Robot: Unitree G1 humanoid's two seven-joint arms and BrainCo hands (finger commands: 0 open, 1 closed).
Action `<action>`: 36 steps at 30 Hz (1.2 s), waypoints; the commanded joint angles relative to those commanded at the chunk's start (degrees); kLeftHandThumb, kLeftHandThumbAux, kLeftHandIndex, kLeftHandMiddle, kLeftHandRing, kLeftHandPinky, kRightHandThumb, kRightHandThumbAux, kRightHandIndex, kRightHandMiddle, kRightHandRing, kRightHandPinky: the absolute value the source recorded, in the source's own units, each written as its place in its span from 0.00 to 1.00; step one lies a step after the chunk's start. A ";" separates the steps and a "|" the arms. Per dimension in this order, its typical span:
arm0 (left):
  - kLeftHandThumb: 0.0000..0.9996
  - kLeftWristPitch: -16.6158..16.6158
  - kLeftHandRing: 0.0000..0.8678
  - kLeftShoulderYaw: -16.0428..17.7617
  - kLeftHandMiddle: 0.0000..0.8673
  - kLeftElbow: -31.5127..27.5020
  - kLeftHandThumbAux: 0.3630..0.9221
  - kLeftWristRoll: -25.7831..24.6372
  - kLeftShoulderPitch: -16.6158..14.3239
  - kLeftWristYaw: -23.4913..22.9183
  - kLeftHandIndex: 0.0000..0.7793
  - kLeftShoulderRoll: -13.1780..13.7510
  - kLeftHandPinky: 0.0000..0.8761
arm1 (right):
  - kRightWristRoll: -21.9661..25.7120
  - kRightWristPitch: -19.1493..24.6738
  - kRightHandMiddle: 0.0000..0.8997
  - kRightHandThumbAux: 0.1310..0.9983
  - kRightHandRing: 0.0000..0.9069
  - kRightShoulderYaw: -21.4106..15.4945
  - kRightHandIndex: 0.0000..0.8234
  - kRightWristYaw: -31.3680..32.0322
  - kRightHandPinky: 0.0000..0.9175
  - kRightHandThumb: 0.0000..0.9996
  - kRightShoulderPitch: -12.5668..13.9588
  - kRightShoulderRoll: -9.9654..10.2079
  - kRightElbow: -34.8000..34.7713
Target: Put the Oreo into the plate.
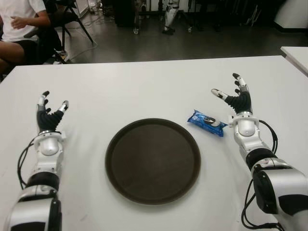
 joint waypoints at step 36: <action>0.00 -0.46 0.00 0.47 0.00 1.80 0.57 -0.47 -0.74 -0.76 0.00 0.07 0.00 | -21.26 33.29 0.04 0.57 0.02 24.37 0.01 35.38 0.00 0.00 3.71 -12.01 -32.75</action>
